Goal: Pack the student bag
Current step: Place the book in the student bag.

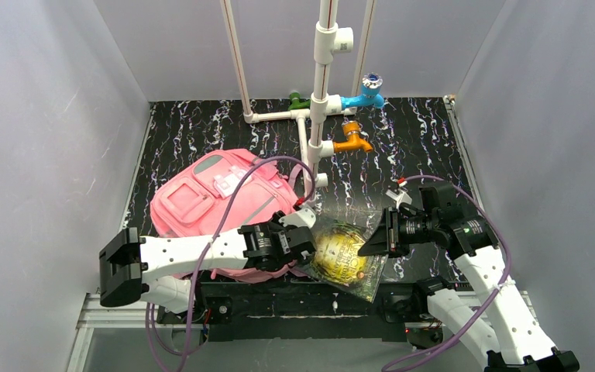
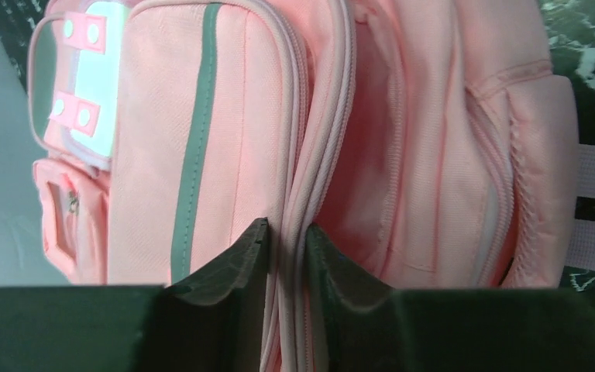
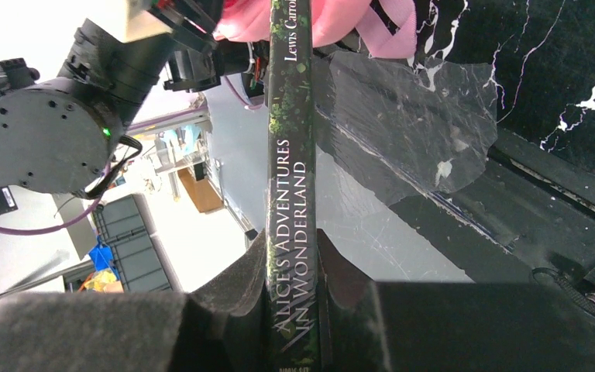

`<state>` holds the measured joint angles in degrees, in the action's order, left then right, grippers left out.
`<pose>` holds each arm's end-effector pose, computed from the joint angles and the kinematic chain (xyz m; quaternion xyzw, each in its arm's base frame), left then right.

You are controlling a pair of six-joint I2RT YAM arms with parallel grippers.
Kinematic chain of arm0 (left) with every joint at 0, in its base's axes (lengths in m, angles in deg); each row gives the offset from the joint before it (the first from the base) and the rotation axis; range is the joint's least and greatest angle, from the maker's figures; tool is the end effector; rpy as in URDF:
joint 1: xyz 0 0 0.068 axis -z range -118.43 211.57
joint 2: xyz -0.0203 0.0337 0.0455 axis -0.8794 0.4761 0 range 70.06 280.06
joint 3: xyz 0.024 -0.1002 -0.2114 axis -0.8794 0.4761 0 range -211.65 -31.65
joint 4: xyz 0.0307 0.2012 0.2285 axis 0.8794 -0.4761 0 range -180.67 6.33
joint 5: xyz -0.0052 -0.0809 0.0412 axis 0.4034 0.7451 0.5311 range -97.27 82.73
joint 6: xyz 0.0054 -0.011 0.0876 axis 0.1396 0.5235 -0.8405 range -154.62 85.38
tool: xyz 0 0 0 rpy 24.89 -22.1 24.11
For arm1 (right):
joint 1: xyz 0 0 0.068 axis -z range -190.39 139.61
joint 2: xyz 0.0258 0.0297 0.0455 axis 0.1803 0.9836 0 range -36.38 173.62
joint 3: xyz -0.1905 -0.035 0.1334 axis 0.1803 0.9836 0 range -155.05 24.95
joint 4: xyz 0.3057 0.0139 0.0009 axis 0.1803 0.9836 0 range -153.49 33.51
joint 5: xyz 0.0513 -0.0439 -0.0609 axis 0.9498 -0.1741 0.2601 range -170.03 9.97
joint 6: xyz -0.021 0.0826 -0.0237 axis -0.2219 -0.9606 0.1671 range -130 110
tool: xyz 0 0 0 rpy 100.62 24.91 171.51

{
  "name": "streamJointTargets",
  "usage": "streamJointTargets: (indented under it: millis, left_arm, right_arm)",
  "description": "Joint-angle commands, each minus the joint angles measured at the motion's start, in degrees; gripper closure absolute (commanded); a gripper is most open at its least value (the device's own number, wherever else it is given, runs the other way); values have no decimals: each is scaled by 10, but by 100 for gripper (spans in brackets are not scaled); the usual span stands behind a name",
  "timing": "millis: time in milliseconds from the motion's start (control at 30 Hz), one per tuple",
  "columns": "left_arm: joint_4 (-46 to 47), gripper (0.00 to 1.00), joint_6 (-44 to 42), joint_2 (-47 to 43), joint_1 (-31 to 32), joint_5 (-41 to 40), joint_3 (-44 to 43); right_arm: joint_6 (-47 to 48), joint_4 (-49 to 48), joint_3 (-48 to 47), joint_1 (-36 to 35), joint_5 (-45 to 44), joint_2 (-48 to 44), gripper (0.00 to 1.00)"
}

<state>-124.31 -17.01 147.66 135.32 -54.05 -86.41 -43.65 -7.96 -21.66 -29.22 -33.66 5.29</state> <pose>0.1448 -0.2924 0.1607 0.3401 0.8311 0.1194 0.4235 0.1892 0.1246 0.2488 -0.0200 0.8753 0.4695 0.1141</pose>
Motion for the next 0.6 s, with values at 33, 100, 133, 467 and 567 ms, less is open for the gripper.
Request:
streamJointTargets:
  millis: [33,100,133,467,567]
  left_arm:
    - [-88,94,22,-90,-8,-61,-48]
    - [-68,100,31,-150,-15,-31,-55]
    - [-51,100,30,-181,-20,-12,-53]
    - [3,100,54,-304,-44,80,-47]
    - [2,100,64,-306,-44,85,-48]
  right_arm:
    - [10,9,-40,-2,38,0,99]
    - [-13,-11,-33,-2,57,-1,99]
    - [-38,-35,-24,-2,72,-2,99]
    - [-272,-342,2,-146,33,55,99]
    - [-378,-472,33,-193,-30,67,99]
